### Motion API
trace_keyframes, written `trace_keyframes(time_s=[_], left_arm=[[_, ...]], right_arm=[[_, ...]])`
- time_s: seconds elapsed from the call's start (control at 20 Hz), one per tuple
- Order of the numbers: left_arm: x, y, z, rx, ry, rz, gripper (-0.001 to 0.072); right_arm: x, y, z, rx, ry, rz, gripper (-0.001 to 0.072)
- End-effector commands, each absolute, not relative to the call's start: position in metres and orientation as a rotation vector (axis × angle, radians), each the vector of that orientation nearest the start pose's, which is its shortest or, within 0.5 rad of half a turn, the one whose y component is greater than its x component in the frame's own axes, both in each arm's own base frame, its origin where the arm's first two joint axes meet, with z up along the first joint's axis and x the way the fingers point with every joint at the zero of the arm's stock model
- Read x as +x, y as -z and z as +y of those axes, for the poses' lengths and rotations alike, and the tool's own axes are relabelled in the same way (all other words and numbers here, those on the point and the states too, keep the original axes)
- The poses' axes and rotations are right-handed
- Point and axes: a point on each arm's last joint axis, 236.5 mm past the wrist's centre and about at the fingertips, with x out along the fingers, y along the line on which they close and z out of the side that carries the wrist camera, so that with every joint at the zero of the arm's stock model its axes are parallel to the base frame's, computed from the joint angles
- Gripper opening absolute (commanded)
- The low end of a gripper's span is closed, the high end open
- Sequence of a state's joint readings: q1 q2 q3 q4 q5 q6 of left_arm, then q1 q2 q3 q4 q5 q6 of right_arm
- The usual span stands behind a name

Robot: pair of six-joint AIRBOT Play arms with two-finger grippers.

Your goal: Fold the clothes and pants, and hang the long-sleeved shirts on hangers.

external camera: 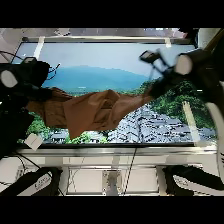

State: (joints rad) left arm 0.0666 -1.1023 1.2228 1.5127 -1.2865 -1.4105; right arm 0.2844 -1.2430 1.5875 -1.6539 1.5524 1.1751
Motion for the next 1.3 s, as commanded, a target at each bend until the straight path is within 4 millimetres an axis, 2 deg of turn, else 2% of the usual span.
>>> trace_keyframes(time_s=[0.0,0.1,0.2,0.25,0.4,0.5,0.65,0.7,0.75,0.8,0.85,0.9,0.95,1.0,1.1,1.15,1.2,1.25], left_arm=[[0.318,-0.107,0.039,0.034,-0.007,1.203,0.0026],[0.307,-0.1,0.038,0.028,-0.006,1.233,0.0026],[0.29,-0.071,0.034,0.008,-0.002,1.311,0.0026],[0.278,-0.052,0.033,-0.01,-0.007,1.364,0.0026],[0.233,0.009,0.037,0.006,-0.021,1.538,0.0026],[0.209,0.039,0.041,0.022,-0.039,1.618,0.0026],[0.209,0.058,0.041,-0.026,-0.091,1.593,0.0026],[0.216,0.058,0.042,-0.038,-0.106,1.564,0.0026],[0.222,0.058,0.042,-0.036,-0.107,1.539,0.0026],[0.225,0.058,0.043,-0.035,-0.108,1.527,0.0026],[0.225,0.058,0.043,-0.035,-0.108,1.526,0.0026],[0.225,0.057,0.043,-0.036,-0.108,1.527,0.0026],[0.225,0.057,0.042,-0.039,-0.106,1.526,0.0026],[0.225,0.058,0.041,-0.046,-0.103,1.525,0.0026],[0.226,0.058,0.037,-0.061,-0.094,1.523,0.0026],[0.226,0.058,0.036,-0.065,-0.093,1.523,0.0026],[0.226,0.058,0.036,-0.064,-0.093,1.523,0.0026],[0.226,0.058,0.036,-0.064,-0.093,1.523,0.0026]], right_arm=[[0.334,-0.211,0.004,-0.434,-0.18,1.036,0.0013],[0.324,-0.224,-0.029,-0.38,-0.086,1.017,0.0013],[0.322,-0.219,-0.052,-0.323,-0.031,1.038,0.0013],[0.321,-0.211,-0.062,-0.301,-0.008,1.061,0.0013],[0.301,-0.154,-0.098,-0.222,0.067,1.225,0.0013],[0.285,-0.113,-0.119,-0.156,0.11,1.315,0.0014],[0.269,-0.061,-0.143,-0.041,0.205,1.369,0.0014],[0.267,-0.052,-0.15,-0.005,0.242,1.362,0.0014],[0.268,-0.046,-0.154,0.022,0.271,1.348,0.0044],[0.27,-0.045,-0.156,0.035,0.279,1.333,0.028],[0.275,-0.049,-0.154,0.05,0.273,1.31,0.0567],[0.285,-0.058,-0.143,0.091,0.239,1.273,0.057],[0.302,-0.073,-0.12,0.174,0.161,1.204,0.0569],[0.325,-0.095,-0.084,0.273,0.026,1.104,0.0568],[0.364,-0.149,0.005,0.382,-0.326,0.885,0.0543],[0.372,-0.16,0.04,0.385,-0.429,0.844,0.051],[0.374,-0.152,0.067,0.336,-0.482,0.867,0.0483],[0.372,-0.133,0.097,0.272,-0.534,0.936,0.0483]])
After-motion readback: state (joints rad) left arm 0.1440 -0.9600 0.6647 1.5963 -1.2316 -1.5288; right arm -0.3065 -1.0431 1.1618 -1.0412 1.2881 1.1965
